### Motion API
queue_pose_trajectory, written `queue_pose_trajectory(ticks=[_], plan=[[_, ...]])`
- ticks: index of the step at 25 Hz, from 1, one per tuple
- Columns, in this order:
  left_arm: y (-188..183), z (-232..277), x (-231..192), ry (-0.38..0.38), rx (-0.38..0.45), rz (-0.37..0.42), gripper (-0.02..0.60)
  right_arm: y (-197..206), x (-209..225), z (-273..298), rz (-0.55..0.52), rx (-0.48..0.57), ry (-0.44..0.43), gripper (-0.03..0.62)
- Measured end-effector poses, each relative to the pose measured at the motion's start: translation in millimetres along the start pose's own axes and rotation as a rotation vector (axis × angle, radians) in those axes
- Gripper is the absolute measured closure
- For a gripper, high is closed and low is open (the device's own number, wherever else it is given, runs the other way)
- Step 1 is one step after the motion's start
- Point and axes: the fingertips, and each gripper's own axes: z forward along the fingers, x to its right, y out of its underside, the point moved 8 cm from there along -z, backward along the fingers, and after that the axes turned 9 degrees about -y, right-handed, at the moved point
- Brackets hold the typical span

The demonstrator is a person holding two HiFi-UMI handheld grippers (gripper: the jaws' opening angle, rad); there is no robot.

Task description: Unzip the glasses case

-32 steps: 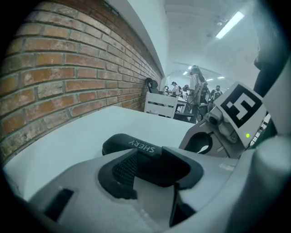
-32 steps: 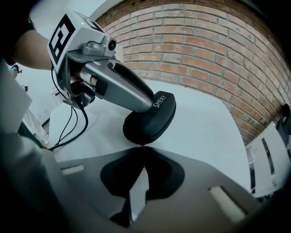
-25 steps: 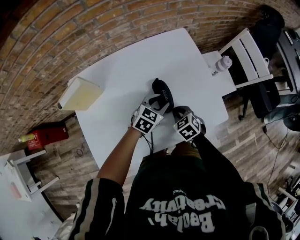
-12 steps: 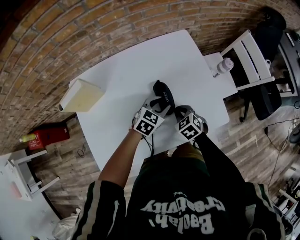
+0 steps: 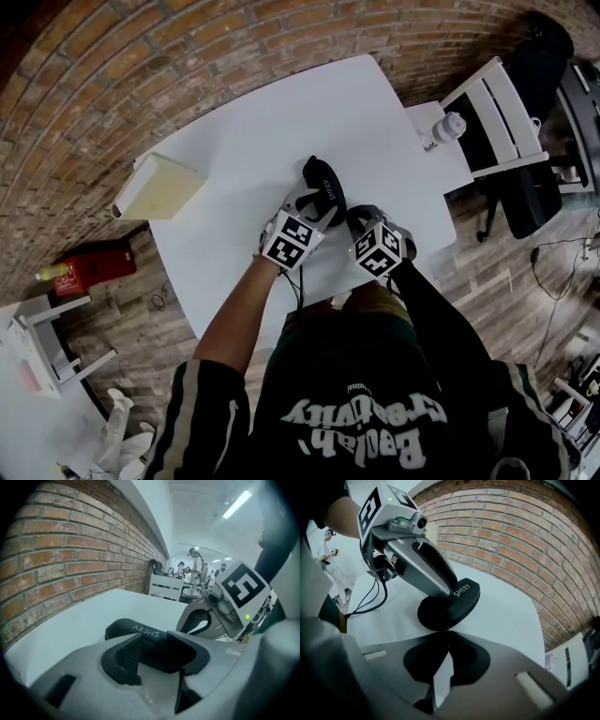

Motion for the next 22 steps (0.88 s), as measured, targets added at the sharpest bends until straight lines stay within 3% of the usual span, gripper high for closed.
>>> queue_pose_trajectory(ticks=[22], plan=[[0,0,-1,0.006,0.004,-0.008,0.403,-6,19,3,-0.065,-0.008,-0.025,0.579]])
